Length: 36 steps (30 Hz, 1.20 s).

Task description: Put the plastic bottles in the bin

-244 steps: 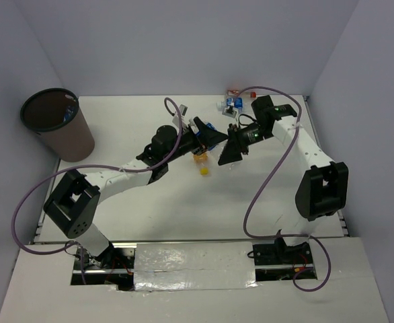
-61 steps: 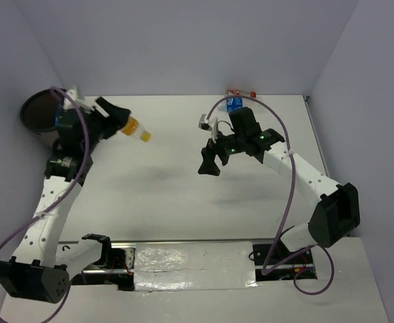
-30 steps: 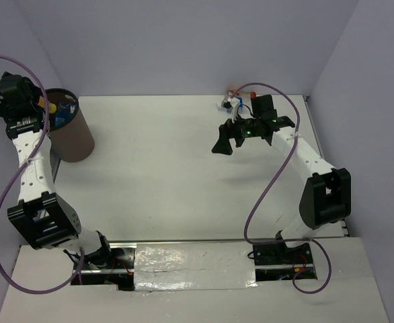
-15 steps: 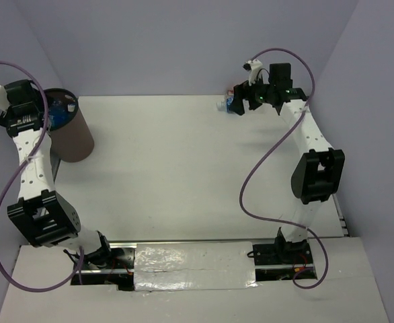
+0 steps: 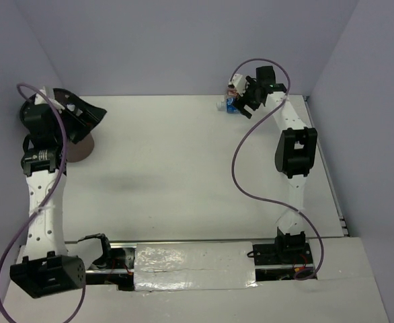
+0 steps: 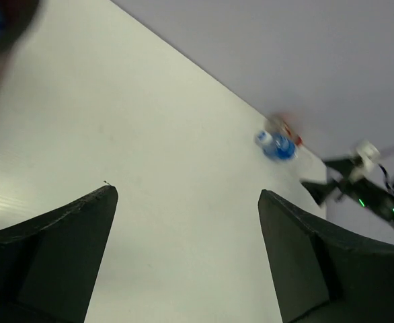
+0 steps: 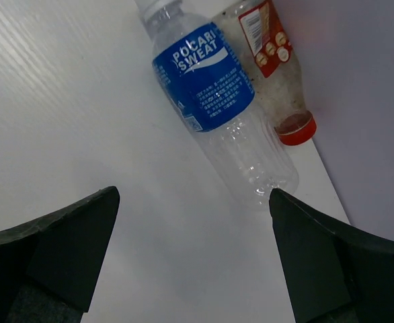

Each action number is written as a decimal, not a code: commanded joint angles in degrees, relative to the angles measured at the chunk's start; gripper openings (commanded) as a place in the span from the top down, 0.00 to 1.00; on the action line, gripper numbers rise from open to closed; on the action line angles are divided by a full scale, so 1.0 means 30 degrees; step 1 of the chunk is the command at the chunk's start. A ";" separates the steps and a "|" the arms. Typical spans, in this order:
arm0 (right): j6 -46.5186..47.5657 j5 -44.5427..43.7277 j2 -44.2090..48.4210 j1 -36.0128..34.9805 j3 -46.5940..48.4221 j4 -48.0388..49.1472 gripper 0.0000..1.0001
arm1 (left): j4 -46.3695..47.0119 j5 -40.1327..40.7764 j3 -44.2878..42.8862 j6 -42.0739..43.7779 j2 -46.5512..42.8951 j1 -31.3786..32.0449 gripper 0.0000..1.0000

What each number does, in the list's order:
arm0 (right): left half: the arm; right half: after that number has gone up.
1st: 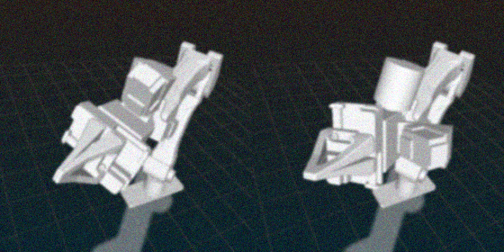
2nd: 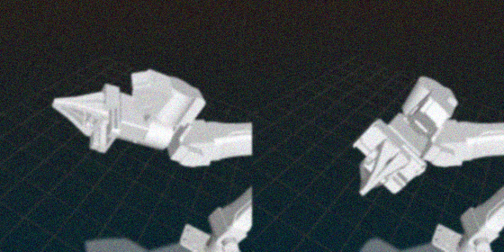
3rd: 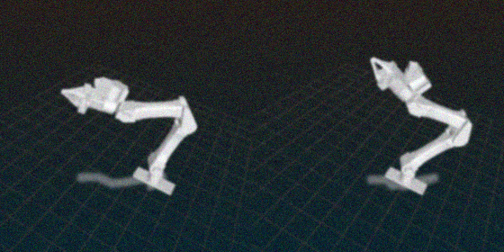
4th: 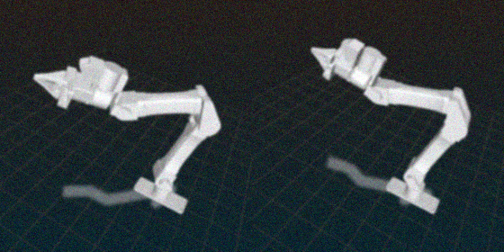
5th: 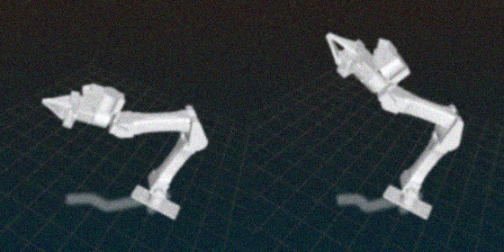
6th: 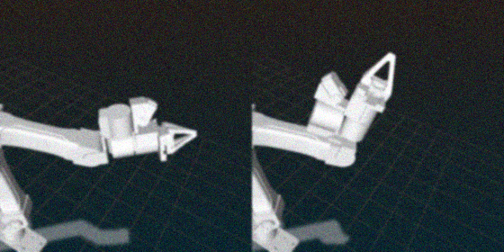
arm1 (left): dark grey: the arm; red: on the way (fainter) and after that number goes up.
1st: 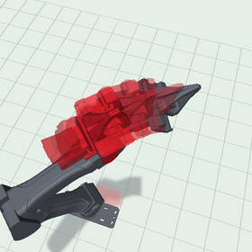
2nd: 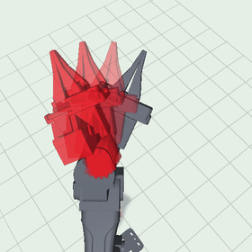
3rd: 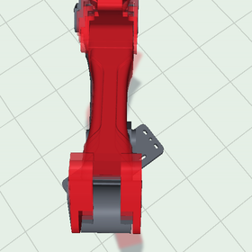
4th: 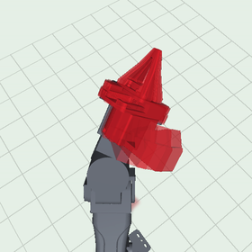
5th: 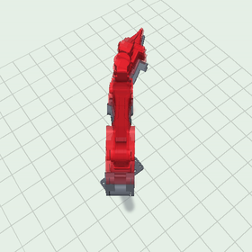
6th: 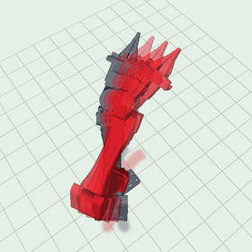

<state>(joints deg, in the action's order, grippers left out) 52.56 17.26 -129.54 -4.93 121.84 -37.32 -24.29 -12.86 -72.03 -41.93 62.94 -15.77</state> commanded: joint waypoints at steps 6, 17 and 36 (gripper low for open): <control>0.5302 -0.2001 -0.2934 0.0090 0.2249 0.0865 0.00 | 0.0129 -0.3476 0.3176 -0.0990 -0.3954 0.2120 0.01; 0.7557 -0.3672 -0.6331 -0.0203 0.3739 0.4648 0.00 | 0.0041 -0.1779 0.6812 -0.4215 -0.5833 0.4756 0.01; 0.7564 -0.1595 -0.3121 -0.0144 -0.1812 0.3241 0.64 | 0.3408 0.1034 0.7252 -0.5271 -0.2671 1.0293 0.01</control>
<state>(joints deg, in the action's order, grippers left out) 77.41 8.95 -144.46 -5.21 123.15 -22.94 -19.73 -11.49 -49.82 -57.17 53.69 13.08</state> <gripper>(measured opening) 0.719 0.994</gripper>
